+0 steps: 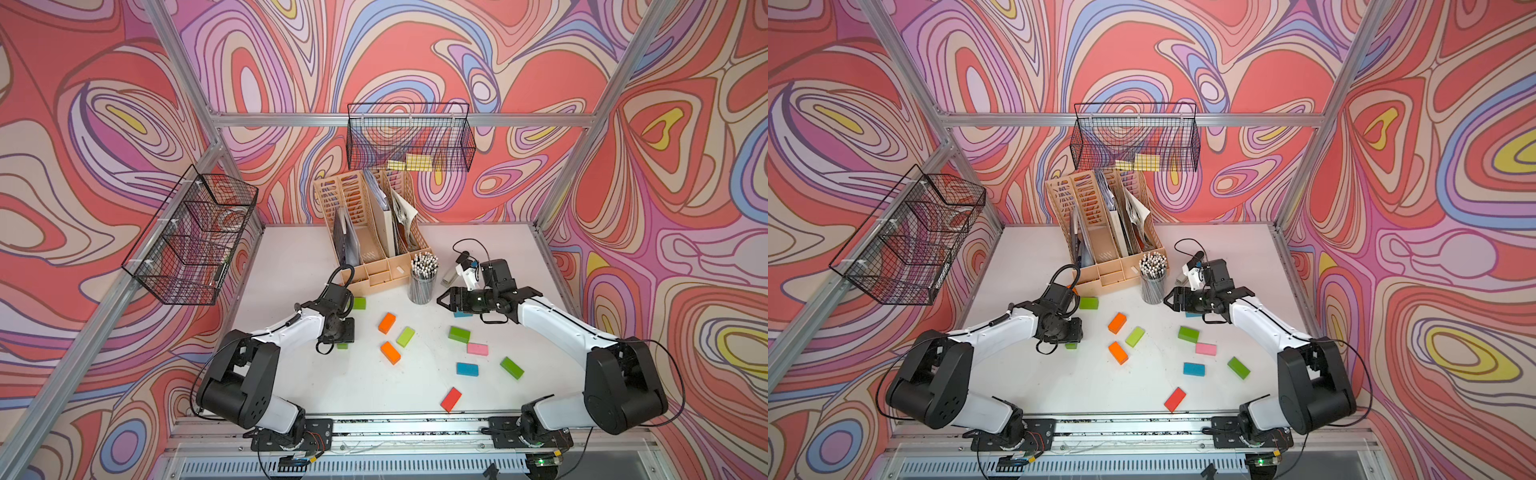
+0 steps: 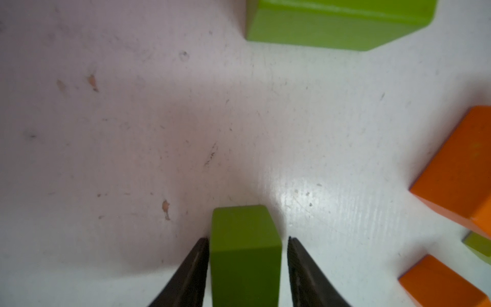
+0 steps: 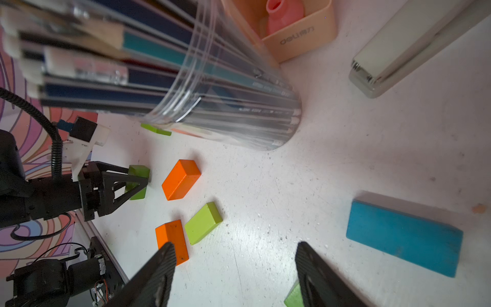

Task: Assemble the letter c with building blocks
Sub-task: Place the building block at the center of the board.

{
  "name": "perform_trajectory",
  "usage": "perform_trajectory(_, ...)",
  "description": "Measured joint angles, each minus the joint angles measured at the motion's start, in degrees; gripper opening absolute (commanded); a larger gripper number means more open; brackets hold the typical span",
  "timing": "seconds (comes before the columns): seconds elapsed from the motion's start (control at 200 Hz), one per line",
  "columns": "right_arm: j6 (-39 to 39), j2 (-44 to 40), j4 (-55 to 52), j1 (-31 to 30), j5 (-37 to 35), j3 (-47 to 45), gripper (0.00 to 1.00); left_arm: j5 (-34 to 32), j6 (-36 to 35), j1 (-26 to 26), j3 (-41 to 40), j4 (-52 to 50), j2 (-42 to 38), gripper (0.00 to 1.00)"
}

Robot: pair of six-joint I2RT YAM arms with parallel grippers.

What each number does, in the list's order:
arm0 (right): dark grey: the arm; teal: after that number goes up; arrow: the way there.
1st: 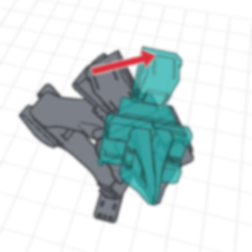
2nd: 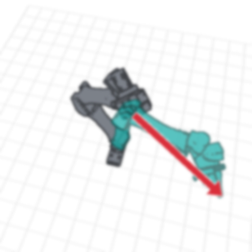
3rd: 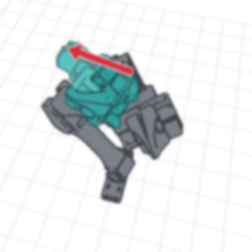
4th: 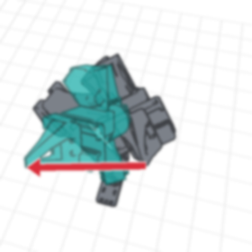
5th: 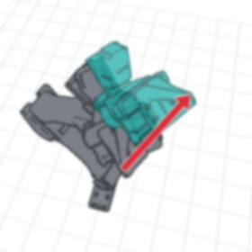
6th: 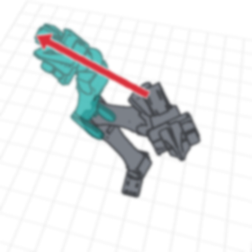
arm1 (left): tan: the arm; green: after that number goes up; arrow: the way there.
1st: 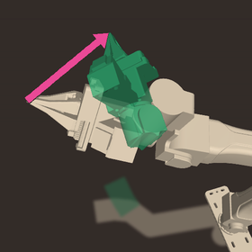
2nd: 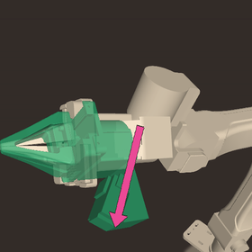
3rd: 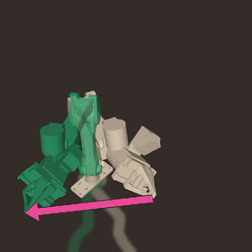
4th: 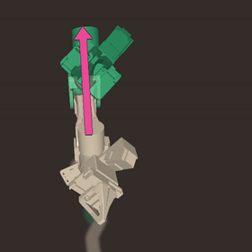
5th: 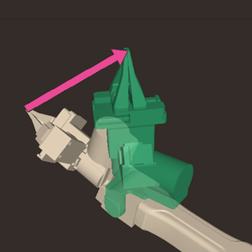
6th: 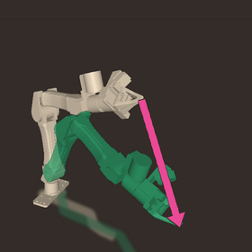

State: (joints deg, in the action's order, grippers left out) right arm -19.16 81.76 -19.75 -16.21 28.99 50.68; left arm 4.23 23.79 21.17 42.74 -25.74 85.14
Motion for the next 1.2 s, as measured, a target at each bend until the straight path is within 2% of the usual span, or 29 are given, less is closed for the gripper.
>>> perform_trajectory(0.13, 0.0, 0.0, 0.0, 0.0, 0.0, 0.0, 0.76, -0.8, 0.0, 0.2, 0.0, -0.8, -1.0, 0.61)
perform_trajectory(0.295, 0.0, 0.0, 0.0, 0.0, -0.1, 0.0, 0.77, -1.5, 0.0, 0.2, 1.1, -1.5, -5.8, 0.62)
perform_trajectory(0.386, 0.1, 0.0, 0.0, 0.0, -0.3, 0.0, 0.87, -1.8, -0.6, 0.2, 1.7, -0.7, -8.5, 0.75)
perform_trajectory(0.526, 0.1, 0.0, 0.0, 0.0, -0.7, 0.0, 0.94, -2.5, -1.5, 0.2, 1.9, 2.4, -9.8, 0.8)
perform_trajectory(0.671, 0.0, 0.0, 0.0, 0.0, -1.1, 0.0, 0.98, -2.4, -1.7, 0.2, 1.9, 6.3, -7.7, 0.81)
perform_trajectory(0.971, 0.0, 0.0, 0.4, 0.0, -2.5, -0.4, 0.98, -3.7, -1.0, 0.3, 1.9, 14.9, -1.9, 0.88)
perform_trajectory(1.202, 0.0, 0.0, 0.7, 0.0, -2.6, -0.8, 0.98, -6.1, -1.1, 1.4, 3.1, 17.7, 3.2, 0.91)
